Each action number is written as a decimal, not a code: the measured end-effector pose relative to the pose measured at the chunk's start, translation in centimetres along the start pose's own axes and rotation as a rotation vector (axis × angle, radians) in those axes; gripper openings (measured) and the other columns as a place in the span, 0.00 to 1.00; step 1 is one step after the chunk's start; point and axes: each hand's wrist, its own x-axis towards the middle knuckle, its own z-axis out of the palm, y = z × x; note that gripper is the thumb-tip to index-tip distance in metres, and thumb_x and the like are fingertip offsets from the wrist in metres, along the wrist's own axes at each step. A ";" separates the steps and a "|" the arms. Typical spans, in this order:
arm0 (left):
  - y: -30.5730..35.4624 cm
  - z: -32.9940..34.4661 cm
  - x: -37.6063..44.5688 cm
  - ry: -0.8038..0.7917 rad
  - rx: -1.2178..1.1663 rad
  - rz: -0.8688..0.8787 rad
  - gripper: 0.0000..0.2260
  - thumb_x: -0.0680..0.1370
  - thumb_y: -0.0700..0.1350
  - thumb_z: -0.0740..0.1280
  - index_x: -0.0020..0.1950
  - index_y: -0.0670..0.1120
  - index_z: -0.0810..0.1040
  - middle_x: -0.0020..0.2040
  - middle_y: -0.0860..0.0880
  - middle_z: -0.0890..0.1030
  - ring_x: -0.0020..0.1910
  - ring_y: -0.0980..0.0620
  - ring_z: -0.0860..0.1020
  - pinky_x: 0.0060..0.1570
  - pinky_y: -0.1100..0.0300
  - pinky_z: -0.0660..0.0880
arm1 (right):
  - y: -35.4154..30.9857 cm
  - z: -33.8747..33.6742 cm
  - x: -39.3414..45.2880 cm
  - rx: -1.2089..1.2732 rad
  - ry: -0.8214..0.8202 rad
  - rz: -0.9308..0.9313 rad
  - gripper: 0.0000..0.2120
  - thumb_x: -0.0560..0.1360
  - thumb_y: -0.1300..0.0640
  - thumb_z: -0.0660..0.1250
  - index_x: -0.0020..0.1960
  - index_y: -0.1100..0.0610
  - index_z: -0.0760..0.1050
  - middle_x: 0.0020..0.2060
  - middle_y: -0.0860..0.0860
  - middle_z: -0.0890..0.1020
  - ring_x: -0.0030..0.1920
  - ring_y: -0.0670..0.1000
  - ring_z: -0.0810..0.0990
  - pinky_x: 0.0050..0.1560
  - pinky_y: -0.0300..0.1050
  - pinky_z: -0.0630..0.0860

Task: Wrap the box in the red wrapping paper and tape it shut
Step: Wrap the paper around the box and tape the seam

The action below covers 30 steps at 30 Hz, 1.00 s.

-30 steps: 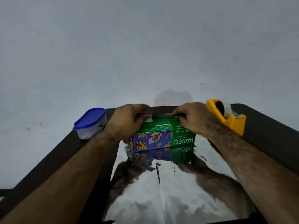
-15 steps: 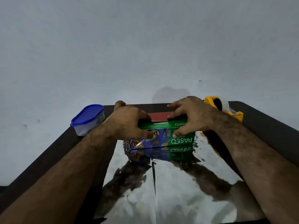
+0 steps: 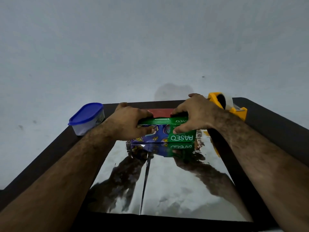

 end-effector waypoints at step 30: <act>1.6 -2.8 -1.5 0.059 -0.055 0.063 0.22 0.74 0.63 0.76 0.66 0.56 0.85 0.60 0.59 0.86 0.54 0.57 0.84 0.64 0.55 0.73 | -4.0 1.1 -3.4 -0.049 0.165 0.038 0.24 0.78 0.38 0.70 0.70 0.47 0.80 0.62 0.43 0.85 0.64 0.46 0.80 0.80 0.47 0.51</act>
